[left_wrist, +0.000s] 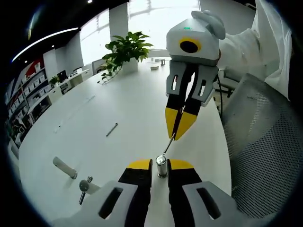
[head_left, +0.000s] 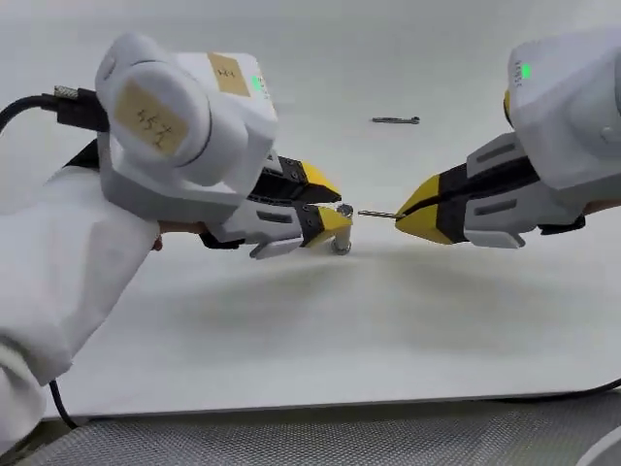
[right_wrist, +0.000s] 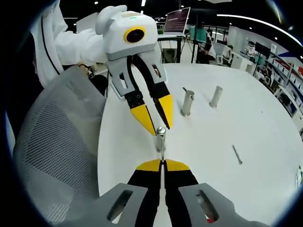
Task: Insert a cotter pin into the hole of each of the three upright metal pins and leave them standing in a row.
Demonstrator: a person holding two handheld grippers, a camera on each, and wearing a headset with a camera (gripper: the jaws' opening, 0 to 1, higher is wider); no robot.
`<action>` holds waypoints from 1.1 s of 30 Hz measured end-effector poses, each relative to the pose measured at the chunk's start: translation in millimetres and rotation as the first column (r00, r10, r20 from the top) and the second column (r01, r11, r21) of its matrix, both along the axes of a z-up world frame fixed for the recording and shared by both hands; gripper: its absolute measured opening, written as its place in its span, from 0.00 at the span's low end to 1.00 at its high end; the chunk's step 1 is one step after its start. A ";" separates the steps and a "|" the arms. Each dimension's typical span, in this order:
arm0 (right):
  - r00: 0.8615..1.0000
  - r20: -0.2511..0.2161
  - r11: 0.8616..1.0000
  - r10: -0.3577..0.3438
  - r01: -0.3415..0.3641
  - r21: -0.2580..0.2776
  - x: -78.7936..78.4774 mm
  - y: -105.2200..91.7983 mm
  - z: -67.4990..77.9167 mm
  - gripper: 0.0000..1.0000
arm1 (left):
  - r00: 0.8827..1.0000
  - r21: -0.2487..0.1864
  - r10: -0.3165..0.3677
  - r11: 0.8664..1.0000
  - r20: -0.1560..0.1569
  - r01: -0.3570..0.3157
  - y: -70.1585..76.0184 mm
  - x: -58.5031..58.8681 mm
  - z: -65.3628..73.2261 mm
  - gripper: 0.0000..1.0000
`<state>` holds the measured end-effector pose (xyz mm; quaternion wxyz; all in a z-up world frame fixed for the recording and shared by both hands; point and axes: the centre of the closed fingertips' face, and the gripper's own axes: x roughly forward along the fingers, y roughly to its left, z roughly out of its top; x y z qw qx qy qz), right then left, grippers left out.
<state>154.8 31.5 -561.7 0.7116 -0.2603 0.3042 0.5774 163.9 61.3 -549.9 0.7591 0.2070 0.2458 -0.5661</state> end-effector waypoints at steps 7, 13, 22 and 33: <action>1.000 -0.001 1.000 0.006 -0.006 0.001 1.6 3.5 -1.1 0.00 | 1.000 -0.010 -0.007 1.000 -0.015 0.007 -1.7 0.8 -2.1 0.06; 1.000 -0.006 1.000 0.021 -0.021 0.006 0.2 10.6 -1.9 0.00 | 1.000 -0.012 -0.008 1.000 -0.026 0.008 -3.2 -2.9 -0.8 0.06; 0.998 0.011 0.998 0.066 -0.066 0.005 2.4 24.2 -5.6 0.00 | 0.999 -0.015 -0.009 1.000 -0.033 0.009 -4.1 -5.1 -0.5 0.06; 0.989 0.045 0.990 0.140 -0.139 -0.017 4.6 34.3 -6.5 0.00 | 1.000 -0.010 -0.011 1.000 -0.021 0.011 -4.9 -4.8 -2.1 0.06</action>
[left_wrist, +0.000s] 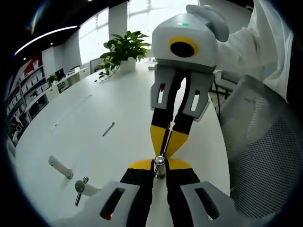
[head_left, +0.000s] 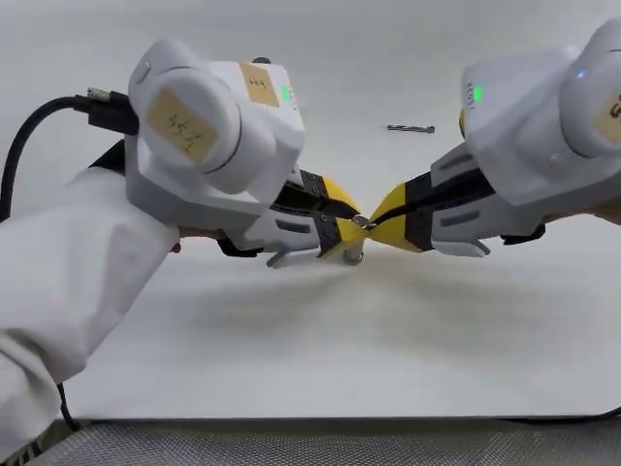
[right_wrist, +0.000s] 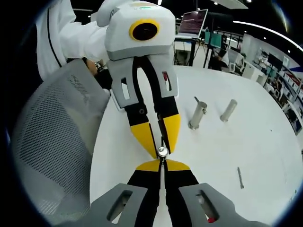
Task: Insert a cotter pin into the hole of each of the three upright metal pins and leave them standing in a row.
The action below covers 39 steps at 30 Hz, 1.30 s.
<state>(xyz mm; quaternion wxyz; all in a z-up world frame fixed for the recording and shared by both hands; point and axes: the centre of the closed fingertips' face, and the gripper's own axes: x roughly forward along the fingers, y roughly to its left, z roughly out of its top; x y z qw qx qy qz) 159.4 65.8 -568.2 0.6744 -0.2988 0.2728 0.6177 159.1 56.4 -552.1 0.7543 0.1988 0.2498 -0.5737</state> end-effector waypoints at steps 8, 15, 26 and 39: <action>1.000 0.009 1.000 -0.002 0.002 0.002 -1.4 -1.4 -0.4 0.04 | 1.000 -0.005 0.018 1.000 0.023 -0.018 2.1 2.5 -2.6 0.18; 1.000 -0.014 0.999 -0.018 0.018 0.030 -9.2 3.0 3.5 0.10 | 0.999 -0.020 0.031 0.999 0.010 -0.031 14.0 -2.6 -1.7 0.40; 0.998 -0.030 0.997 -0.061 0.062 0.050 -4.3 10.4 2.5 0.09 | 0.989 -0.102 0.088 0.990 -0.119 -0.100 33.7 -35.3 -12.4 0.83; 0.998 -0.033 0.997 -0.061 0.063 0.047 -0.4 15.1 0.5 0.04 | 0.977 -0.059 0.147 0.986 -0.156 -0.158 59.7 -52.6 -24.0 0.92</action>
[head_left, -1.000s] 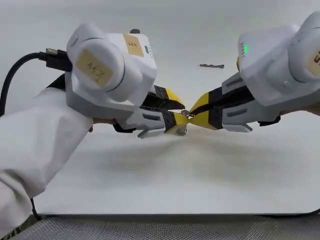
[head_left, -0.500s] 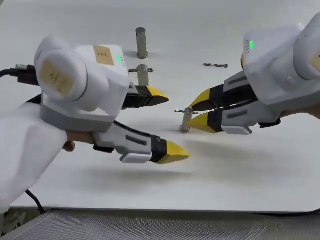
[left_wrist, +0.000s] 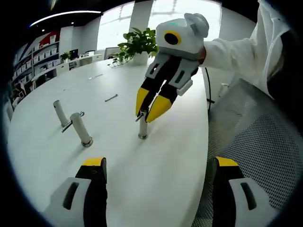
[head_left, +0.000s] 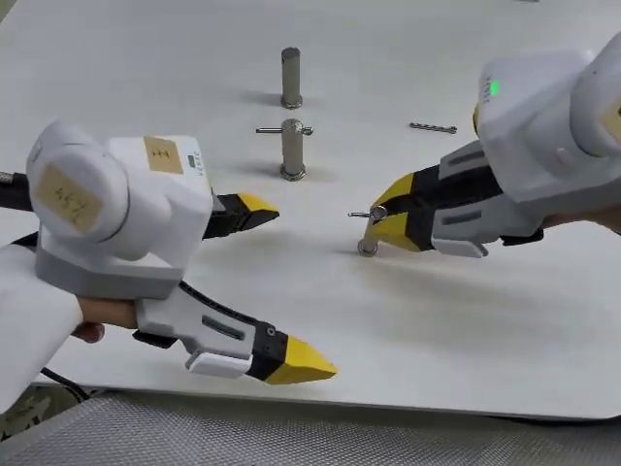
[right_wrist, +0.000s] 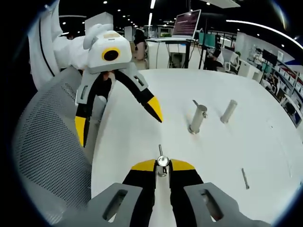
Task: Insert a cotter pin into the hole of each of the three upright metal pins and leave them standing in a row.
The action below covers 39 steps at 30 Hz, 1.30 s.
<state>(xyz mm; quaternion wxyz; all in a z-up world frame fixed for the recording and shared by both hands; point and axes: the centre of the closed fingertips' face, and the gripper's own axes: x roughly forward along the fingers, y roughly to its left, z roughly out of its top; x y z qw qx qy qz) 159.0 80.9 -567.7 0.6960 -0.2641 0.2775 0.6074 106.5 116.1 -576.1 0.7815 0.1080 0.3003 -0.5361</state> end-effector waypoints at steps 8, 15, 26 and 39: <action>1.000 -0.002 1.000 0.000 0.000 -0.009 5.3 -2.2 0.4 0.04 | 0.996 -0.060 0.087 0.994 0.002 -0.086 8.7 11.3 11.5 0.90; 1.000 0.019 1.000 -0.008 0.008 -0.018 28.5 -6.4 7.6 0.04 | 0.989 -0.074 0.144 0.987 -0.016 -0.145 20.3 13.9 11.4 0.90; 1.000 0.024 1.000 -0.007 0.007 -0.003 64.8 0.6 9.3 0.04 | 0.980 -0.081 0.199 0.976 -0.025 -0.201 34.5 9.6 14.8 0.90; 0.998 0.046 0.998 0.052 -0.050 -0.028 86.6 13.5 7.2 0.04 | 0.975 -0.032 0.223 0.974 -0.003 -0.223 43.5 10.8 13.0 0.90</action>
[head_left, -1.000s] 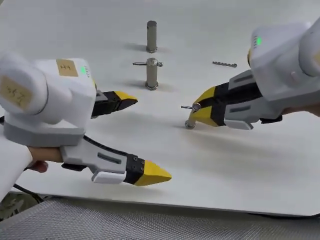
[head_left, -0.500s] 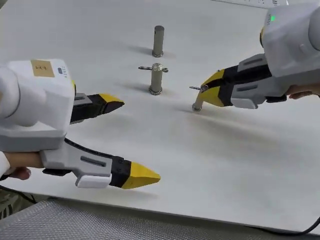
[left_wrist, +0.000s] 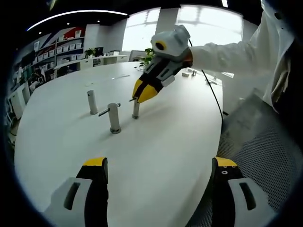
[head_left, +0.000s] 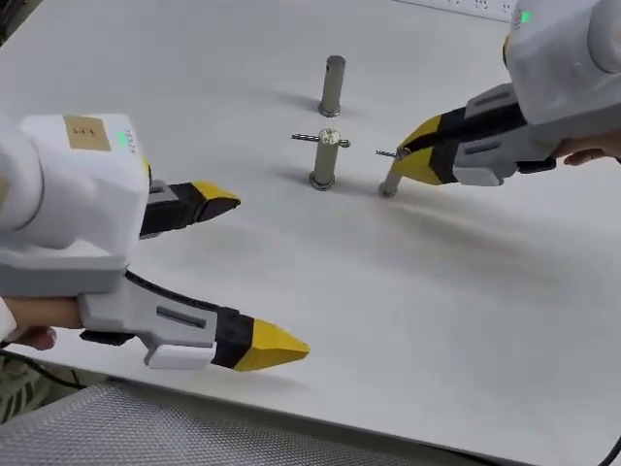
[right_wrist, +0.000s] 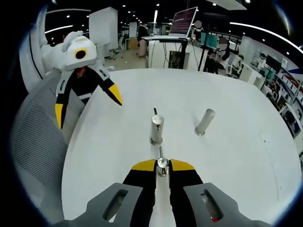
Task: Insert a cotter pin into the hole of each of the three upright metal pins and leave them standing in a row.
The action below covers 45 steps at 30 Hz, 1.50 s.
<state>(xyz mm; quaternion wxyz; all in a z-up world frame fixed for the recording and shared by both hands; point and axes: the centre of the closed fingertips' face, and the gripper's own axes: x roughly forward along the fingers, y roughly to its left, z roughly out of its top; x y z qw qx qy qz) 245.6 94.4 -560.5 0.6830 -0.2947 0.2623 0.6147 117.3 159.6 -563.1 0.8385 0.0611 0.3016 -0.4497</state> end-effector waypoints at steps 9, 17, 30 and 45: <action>1.000 -0.017 1.000 -0.007 0.007 0.011 -0.8 -1.9 1.4 0.04 | 1.000 -0.009 -0.006 1.000 0.000 0.006 -8.1 -2.1 3.4 0.89; 1.000 -0.021 1.000 -0.008 0.008 0.015 -3.8 0.2 2.0 0.04 | 1.000 -0.010 -0.005 1.000 -0.013 0.005 -7.6 -3.2 3.4 0.89; 1.000 0.017 0.999 -0.019 0.019 0.026 2.2 -5.0 5.6 0.21 | 1.000 0.006 -0.005 1.000 -0.011 0.005 -2.7 -4.8 4.6 0.89; 0.995 -0.024 0.990 -0.095 0.097 0.107 -38.4 -27.7 39.8 0.62 | 0.998 -0.063 0.062 0.996 0.019 -0.061 6.2 9.5 29.1 0.91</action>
